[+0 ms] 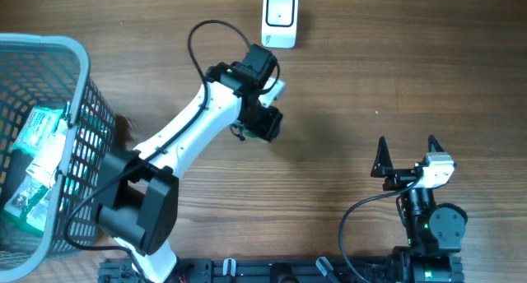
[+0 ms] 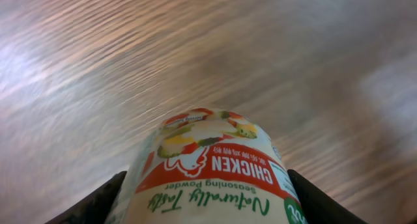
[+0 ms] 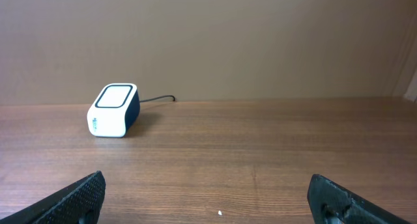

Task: Scan the item barcode
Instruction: 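Carry the jar with the left gripper and set it on the table centre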

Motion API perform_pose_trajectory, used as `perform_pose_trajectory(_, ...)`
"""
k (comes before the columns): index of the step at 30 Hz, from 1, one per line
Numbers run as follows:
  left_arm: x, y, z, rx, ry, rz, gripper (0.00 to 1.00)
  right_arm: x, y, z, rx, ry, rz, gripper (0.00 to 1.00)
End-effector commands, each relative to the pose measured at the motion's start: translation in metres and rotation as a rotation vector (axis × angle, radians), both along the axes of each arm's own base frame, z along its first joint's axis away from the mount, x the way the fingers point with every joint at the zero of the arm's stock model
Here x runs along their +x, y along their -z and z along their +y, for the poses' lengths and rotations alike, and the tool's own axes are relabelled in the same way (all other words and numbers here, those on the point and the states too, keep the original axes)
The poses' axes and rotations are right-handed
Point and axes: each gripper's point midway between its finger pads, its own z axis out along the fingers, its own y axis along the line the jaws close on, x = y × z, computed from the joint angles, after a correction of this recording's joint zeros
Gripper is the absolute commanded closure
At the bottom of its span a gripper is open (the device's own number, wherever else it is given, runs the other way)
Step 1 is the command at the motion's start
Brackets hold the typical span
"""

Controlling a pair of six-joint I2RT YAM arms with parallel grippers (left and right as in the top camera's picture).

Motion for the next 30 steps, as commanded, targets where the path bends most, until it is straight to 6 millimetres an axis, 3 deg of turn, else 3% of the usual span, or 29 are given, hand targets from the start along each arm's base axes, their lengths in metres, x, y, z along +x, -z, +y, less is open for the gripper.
perform_pose_trajectory(1, -0.007, 0.009, -0.017, -0.023, 0.248, -0.025, 0.36, 0.0, -0.002, -0.001, -0.009, 0.008, -0.009, 0.0)
perform_pose_trajectory(3, -0.005, 0.024, -0.017, -0.006, 0.255, -0.004, 0.35, 0.0, -0.002, -0.001, -0.009, 0.008, -0.009, 0.0)
perform_pose_trajectory(4, -0.004, 0.033, -0.015, 0.016, 0.253, 0.005, 0.28, 0.0, -0.002, -0.001, -0.009, 0.008, -0.009, 0.0)
perform_pose_trajectory(6, -0.002, 0.051, -0.006, 0.103, 0.256, 0.011, 0.25, 0.0, -0.002, -0.001, -0.009, 0.008, -0.009, 0.0)
perform_pose_trajectory(8, -0.006, 0.055, -0.007, 0.142, 0.277, 0.009, 0.23, 0.0, -0.002, -0.001, -0.009, 0.008, -0.009, 0.0)
perform_pose_trajectory(9, -0.01, 0.054, -0.015, 0.14, 0.297, 0.005, 0.18, 0.0, -0.002, -0.001, -0.009, 0.008, -0.009, 0.0)
perform_pose_trajectory(10, -0.014, 0.049, -0.022, 0.136, 0.315, -0.005, 0.0, 0.0, -0.002, -0.001, -0.009, 0.008, -0.009, 0.0)
perform_pose_trajectory(11, -0.015, 0.038, -0.028, 0.144, 0.323, -0.02, 0.0, 0.0, -0.002, -0.001, -0.009, 0.008, -0.009, 0.0)
perform_pose_trajectory(13, -0.004, -0.005, -0.039, 0.128, 0.304, -0.085, 0.0, 0.0, -0.002, -0.001, -0.009, 0.008, -0.009, 0.0)
perform_pose_trajectory(16, 0.017, -0.106, -0.05, 0.036, 0.232, -0.264, 0.0, 0.0, -0.002, -0.001, -0.009, 0.008, -0.009, 0.0)
perform_pose_trajectory(17, 0.029, -0.146, -0.039, 0.036, 0.145, -0.362, 0.0, 0.0, -0.002, -0.001, -0.009, 0.008, -0.009, 0.0)
perform_pose_trajectory(18, 0.035, -0.171, -0.027, 0.034, 0.078, -0.423, 0.0, 0.0, -0.002, -0.001, -0.01, 0.008, -0.009, 0.0)
perform_pose_trajectory(19, 0.038, -0.195, -0.013, 0.021, 0.018, -0.476, 0.0, 0.0, -0.002, -0.001, -0.009, 0.007, -0.009, 0.0)
perform_pose_trajectory(21, 0.042, -0.239, 0.035, -0.014, -0.192, -0.562, 0.0, 0.0, -0.002, -0.001, -0.009, 0.008, -0.009, 0.0)
perform_pose_trajectory(23, 0.046, -0.277, 0.118, -0.064, -0.615, -0.623, 0.0, 0.0, -0.002, -0.001, -0.009, 0.008, -0.009, 0.0)
perform_pose_trajectory(24, 0.042, -0.292, 0.168, -0.097, -0.863, -0.643, 0.0, 0.0, -0.002, -0.001, -0.009, 0.008, -0.009, 0.0)
perform_pose_trajectory(27, 0.011, -0.304, 0.275, -0.121, -1.342, -0.643, 0.0, 0.0, -0.002, -0.001, -0.009, 0.008, -0.009, 0.0)
perform_pose_trajectory(29, -0.03, -0.295, 0.336, -0.13, -1.738, -0.577, 0.0, 0.0, -0.002, -0.001, -0.009, 0.008, -0.009, 0.0)
perform_pose_trajectory(30, -0.045, -0.291, 0.356, -0.134, -1.881, -0.557, 0.0, 0.0, -0.002, -0.001, -0.009, 0.008, -0.009, 0.0)
